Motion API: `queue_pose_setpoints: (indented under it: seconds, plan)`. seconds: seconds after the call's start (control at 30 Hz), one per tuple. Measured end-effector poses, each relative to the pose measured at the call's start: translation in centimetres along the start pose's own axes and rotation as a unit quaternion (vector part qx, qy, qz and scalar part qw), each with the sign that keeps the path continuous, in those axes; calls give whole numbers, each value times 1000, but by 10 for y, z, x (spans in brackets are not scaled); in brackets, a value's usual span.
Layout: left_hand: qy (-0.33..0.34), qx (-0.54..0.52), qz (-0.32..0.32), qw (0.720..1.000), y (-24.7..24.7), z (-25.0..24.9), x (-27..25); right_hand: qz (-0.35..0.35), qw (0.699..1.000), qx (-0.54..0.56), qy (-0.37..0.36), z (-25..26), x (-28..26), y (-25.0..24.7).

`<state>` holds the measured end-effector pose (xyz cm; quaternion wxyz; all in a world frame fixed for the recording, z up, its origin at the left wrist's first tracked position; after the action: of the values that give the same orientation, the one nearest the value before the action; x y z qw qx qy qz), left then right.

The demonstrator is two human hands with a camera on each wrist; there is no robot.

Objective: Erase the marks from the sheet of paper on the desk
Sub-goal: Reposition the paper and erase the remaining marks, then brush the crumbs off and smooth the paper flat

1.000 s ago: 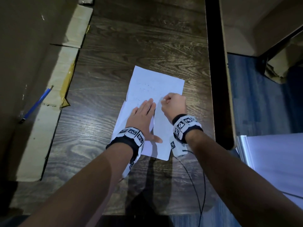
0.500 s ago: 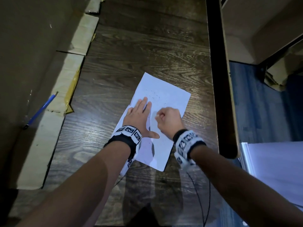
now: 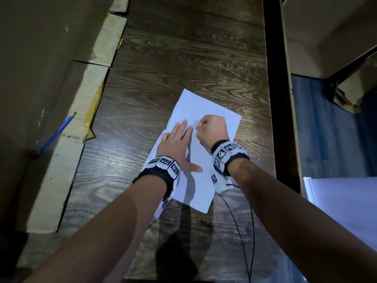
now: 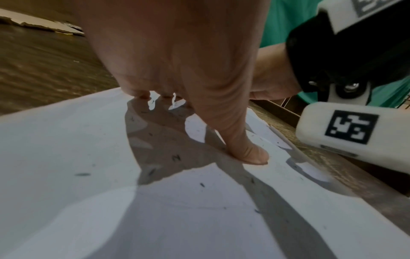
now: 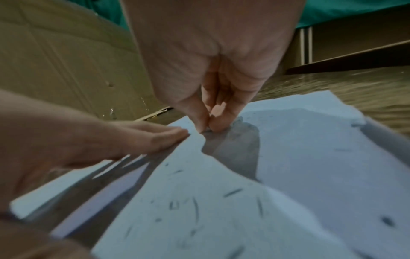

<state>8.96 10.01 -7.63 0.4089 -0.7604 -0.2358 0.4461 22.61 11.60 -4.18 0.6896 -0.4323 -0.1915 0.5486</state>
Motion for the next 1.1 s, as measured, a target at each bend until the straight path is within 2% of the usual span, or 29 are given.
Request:
queue_pose_setpoints:
  seconds: [0.13, 0.3, 0.43, 0.5, 0.6, 0.73, 0.93, 1.0, 1.1]
  plan:
    - [-11, -13, -12, 1000, 1, 1, -6, -13, 999, 35, 33, -13, -8, -4]
    - [-57, -50, -45, 996, 4, 6, -25, -110, 988, 81, 75, -62, -40, -39]
    - [-136, -112, -148, 973, -13, 19, -40, -162, 971, 103, 146, -98, -43, -63]
    - [-182, -135, -172, 959, -21, 28, -43, -165, 963, 122, 173, -109, -40, -66]
    - [-226, -156, -144, 951, -27, 38, -40, -157, 961, 138, 184, -118, -36, -63]
    - [-276, -175, -68, 943, -24, 44, -38, -158, 961, 153, 165, -118, -36, -62]
    - [-228, -235, -40, 944, -14, 62, -50, -159, 962, 165, 151, -118, -54, -66]
    - [-204, -223, -18, 953, -13, 68, -58, -175, 964, 141, 142, -113, -68, -68]
    - [-164, -180, 15, 970, -12, 71, -75, -189, 972, 108, 88, -104, -97, -64]
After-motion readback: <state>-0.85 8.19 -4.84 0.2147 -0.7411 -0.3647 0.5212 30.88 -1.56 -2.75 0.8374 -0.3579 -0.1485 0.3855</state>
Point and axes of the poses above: each hand's wrist, its own x-axis towards the middle knuckle, its own y-axis out of the palm, z = x × y, the point moved 5 cm from there along x, towards the middle knuckle, and after that the axes turned 5 degrees about -y, right-handed, at the moved point
